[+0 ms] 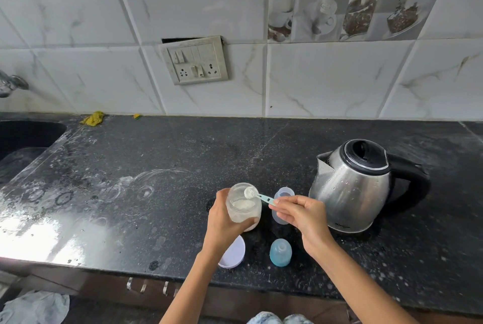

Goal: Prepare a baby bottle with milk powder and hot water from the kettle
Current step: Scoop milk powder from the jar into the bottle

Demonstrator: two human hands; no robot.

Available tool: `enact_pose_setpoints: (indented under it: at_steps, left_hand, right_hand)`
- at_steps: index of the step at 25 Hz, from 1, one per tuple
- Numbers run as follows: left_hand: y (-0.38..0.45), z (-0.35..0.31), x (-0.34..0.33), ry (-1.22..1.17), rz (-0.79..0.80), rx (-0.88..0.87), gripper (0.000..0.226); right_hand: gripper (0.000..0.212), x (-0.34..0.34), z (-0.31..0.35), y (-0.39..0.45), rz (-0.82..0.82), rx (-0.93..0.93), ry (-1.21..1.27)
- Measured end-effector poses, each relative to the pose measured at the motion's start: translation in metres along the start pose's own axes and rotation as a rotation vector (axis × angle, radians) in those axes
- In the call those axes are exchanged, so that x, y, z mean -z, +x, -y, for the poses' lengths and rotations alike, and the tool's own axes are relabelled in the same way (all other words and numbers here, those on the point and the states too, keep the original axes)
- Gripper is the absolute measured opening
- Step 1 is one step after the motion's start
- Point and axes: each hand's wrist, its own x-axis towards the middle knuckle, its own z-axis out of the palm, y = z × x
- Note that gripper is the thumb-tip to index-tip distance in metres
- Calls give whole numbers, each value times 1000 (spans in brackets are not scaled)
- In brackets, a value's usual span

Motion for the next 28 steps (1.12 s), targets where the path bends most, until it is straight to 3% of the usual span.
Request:
enact_pose_setpoints:
  at_steps: [4,7,9,11,14,19,20,23,28]
  left_hand:
    - [9,13,-1,0,29,41,88]
    - [9,7,-1,100,-27,14,109]
    - [-2,-5,-7,152,-189,-119,100]
    - [-19,-22,-22,103,-287,-295,71]
    - [-31,-43,-52,-67,-82,-316,59]
    - [-11,-46,-92,-96,106,-27,89]
    - [-6,-44,-96,-106,118,41,87]
    - [3,-45,-96,-150,102,98,54]
    - [10,-50,-88,-84,93,-3,52]
  right_hand:
    - [7,-7,0,1,-20,-7,12]
    - [6,-4,2,-1,-24,17,37]
    - [7,5,6,-4,-45,37,67]
    - [7,20,10,-7,-102,51,98]
    - [8,43,15,-9,-181,75,145]
    - [11,61,18,-14,-241,114,169]
    - [11,62,19,-15,-248,122,169]
    - [10,63,17,-15,-260,140,155]
    - [10,66,11,-13,-264,169,87]
